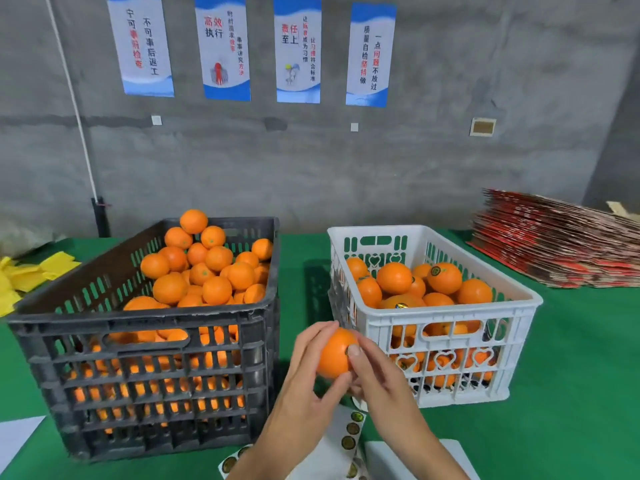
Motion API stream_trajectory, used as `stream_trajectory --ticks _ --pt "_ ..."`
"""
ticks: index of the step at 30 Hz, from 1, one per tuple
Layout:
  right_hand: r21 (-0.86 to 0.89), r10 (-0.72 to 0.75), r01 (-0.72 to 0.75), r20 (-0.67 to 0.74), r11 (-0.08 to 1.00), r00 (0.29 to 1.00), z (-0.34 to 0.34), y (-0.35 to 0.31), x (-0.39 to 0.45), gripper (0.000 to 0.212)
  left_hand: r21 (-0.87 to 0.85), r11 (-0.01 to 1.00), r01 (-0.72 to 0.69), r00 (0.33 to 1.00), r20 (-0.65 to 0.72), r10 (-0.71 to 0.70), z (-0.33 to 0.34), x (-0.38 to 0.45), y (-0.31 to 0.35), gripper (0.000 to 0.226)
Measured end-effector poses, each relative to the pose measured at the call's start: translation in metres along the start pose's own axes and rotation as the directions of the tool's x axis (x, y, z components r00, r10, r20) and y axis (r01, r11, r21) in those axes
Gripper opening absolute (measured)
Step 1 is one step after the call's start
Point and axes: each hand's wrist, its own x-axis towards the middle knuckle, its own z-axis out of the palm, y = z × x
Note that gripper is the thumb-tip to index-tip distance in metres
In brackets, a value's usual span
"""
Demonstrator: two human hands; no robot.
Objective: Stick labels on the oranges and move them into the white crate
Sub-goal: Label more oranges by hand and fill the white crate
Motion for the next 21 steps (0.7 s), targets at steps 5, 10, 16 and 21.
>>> stream_trajectory --ticks 5,10,16,21 --pt "0.172 -0.083 0.105 -0.128 0.979 0.988 -0.018 -0.04 0.022 0.046 0.018 0.999 -0.037 0.999 0.031 0.037 0.019 0.054 0.04 0.071" --pt "0.175 -0.106 0.158 -0.276 0.972 0.955 -0.041 -0.075 0.047 0.047 0.094 0.989 -0.117 0.988 0.11 0.106 0.03 0.098 0.065 0.069" --pt "-0.086 -0.158 0.134 -0.437 0.987 0.886 -0.065 -0.091 0.096 0.046 0.174 0.984 -0.042 0.999 0.032 0.037 0.02 0.134 0.079 0.059" --pt "-0.433 -0.348 0.142 -0.443 0.89 0.826 -0.078 -0.092 0.128 0.03 0.346 0.938 0.033 0.996 0.068 -0.06 -0.021 0.156 0.077 0.045"
